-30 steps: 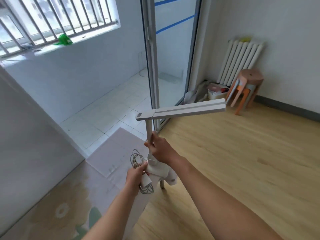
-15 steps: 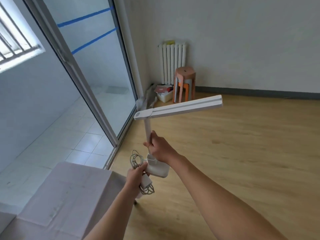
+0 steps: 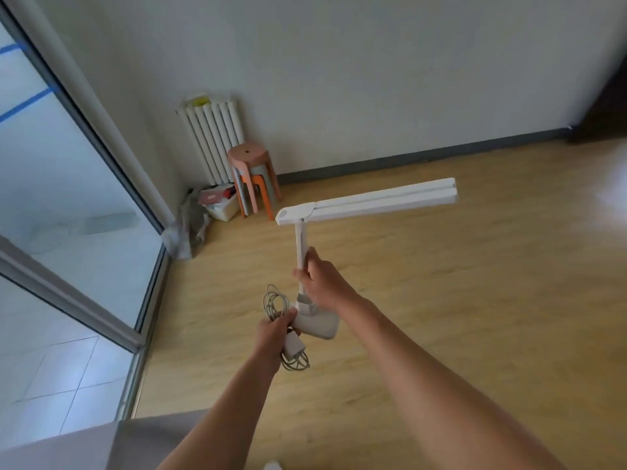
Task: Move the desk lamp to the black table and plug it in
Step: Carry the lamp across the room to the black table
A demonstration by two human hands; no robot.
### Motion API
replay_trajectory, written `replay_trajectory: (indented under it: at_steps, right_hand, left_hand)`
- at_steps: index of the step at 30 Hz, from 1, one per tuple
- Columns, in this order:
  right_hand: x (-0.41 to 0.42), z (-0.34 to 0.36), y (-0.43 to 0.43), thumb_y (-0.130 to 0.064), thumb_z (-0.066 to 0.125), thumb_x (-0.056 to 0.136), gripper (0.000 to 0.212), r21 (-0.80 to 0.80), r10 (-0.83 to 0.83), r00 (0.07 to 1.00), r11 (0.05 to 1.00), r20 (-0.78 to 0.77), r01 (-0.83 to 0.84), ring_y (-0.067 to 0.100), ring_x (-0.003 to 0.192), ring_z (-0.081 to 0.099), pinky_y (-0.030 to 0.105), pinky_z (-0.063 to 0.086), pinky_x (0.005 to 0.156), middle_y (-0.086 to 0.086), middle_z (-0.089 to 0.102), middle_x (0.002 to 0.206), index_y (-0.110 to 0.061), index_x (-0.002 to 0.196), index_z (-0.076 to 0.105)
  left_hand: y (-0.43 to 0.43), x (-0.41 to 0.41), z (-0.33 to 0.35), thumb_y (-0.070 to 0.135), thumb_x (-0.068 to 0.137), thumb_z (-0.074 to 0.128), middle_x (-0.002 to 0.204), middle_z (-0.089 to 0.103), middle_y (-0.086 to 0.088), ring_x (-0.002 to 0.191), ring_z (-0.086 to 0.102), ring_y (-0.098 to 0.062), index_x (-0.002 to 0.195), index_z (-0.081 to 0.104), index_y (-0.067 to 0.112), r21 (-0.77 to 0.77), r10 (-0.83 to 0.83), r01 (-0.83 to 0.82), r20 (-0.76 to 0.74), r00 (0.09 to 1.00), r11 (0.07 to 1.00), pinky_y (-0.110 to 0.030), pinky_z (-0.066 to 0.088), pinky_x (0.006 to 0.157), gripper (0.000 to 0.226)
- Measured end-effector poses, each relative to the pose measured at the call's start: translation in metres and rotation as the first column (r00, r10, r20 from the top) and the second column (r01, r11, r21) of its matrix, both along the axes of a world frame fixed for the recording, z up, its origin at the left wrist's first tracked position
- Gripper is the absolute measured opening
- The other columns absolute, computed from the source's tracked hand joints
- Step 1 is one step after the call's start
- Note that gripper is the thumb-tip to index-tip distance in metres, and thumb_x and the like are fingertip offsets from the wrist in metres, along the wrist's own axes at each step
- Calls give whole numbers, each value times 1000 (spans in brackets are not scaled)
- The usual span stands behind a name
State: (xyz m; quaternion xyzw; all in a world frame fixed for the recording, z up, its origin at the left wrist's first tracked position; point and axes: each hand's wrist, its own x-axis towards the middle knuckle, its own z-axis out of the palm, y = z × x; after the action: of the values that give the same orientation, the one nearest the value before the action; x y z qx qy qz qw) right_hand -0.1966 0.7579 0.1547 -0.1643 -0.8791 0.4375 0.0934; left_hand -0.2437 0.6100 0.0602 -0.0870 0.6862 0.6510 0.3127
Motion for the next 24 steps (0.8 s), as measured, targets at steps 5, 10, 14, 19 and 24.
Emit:
replay_trajectory:
  at_steps: [5, 10, 14, 19, 24]
  right_hand:
    - [38, 1, 46, -31, 52, 105, 19, 9, -176, 984, 984, 16, 176, 21, 67, 68, 42, 55, 56, 4, 66, 82, -18, 109, 39]
    - [71, 1, 76, -33, 54, 105, 22, 11, -352, 936, 936, 21, 352, 22, 65, 68, 41, 53, 52, 6, 67, 83, -22, 105, 34]
    - [87, 2, 89, -33, 54, 104, 22, 9, -468, 883, 884, 37, 468, 16, 60, 65, 31, 47, 45, -2, 62, 75, -23, 103, 34]
    - [91, 8, 93, -32, 54, 105, 21, 14, -587, 807, 809, 63, 588, 14, 59, 63, 27, 43, 43, -1, 62, 75, -23, 104, 34]
    - [91, 9, 91, -35, 53, 105, 22, 3, -686, 724, 726, 64, 688, 17, 65, 65, 35, 49, 50, 1, 63, 81, -20, 110, 37]
  left_hand:
    - [59, 15, -4, 13, 91, 74, 77, 67, -14, 62, 62, -23, 95, 69, -2, 5, -144, 144, 14, 989, 990, -33, 52, 58, 16]
    - [105, 30, -8, 12, 92, 74, 73, 65, -14, 58, 60, -22, 91, 68, -1, 26, -310, 309, 24, 950, 951, -32, 52, 56, 14]
    - [130, 32, -10, 12, 91, 75, 65, 65, -12, 55, 60, -22, 86, 68, 0, 26, -410, 410, 30, 911, 912, -33, 51, 57, 15]
    - [151, 22, -13, 14, 90, 76, 55, 66, -8, 54, 59, -24, 78, 68, 2, 20, -528, 527, 18, 849, 849, -34, 50, 59, 18]
    - [166, 11, -14, 17, 89, 77, 58, 66, -11, 58, 60, -27, 80, 69, 1, 19, -630, 630, 7, 776, 776, -35, 50, 59, 20]
